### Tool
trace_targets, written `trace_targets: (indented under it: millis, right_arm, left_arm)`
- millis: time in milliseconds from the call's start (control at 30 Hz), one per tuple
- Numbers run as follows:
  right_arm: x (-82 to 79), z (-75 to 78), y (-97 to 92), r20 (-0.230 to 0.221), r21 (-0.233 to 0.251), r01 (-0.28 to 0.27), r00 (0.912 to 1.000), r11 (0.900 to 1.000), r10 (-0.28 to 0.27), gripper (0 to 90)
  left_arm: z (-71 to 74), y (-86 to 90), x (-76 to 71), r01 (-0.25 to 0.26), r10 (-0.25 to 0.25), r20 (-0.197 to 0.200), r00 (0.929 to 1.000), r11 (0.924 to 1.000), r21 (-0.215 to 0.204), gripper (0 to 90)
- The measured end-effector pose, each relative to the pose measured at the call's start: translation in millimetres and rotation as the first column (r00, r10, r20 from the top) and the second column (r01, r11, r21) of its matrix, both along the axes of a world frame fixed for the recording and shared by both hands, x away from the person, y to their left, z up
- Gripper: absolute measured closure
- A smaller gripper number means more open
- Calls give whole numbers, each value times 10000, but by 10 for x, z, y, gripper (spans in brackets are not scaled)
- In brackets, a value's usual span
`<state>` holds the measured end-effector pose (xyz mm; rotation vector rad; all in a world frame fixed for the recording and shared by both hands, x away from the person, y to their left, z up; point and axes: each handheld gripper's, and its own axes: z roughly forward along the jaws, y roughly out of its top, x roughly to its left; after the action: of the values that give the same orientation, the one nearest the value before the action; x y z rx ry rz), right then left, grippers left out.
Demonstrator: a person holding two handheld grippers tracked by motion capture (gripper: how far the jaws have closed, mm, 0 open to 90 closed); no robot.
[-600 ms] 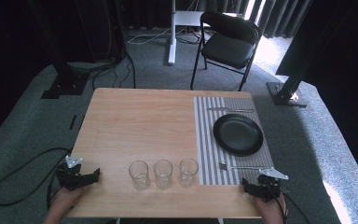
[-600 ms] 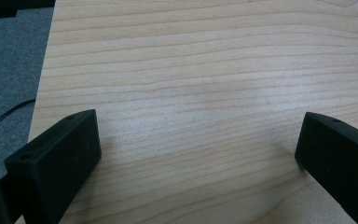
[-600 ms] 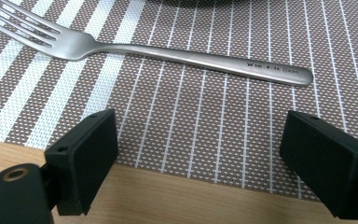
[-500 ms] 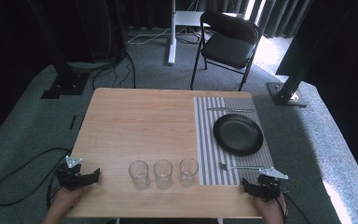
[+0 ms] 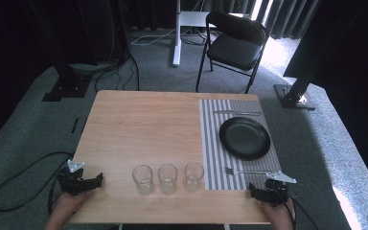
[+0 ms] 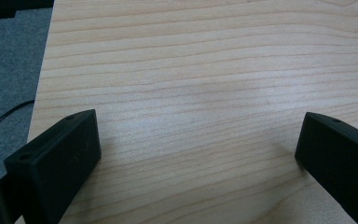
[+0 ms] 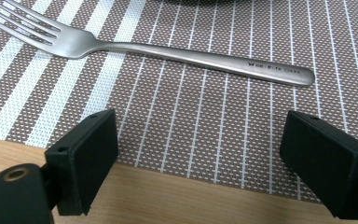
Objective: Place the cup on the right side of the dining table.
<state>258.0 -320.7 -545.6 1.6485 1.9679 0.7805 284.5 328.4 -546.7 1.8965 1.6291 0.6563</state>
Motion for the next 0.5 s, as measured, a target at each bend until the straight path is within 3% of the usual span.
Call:
trace_targets:
  millis: [367,500]
  right_arm:
    - [-2,28,24,20,43,-211,9998,9998,211,128]
    - [-17,97,70,172,112,-531,9985,9985,529,128]
  left_arm:
    - [0,0,0,2,-2,-3,10000,10000,3,3]
    - [0,0,0,-1,1,-2,10000,10000,3,4]
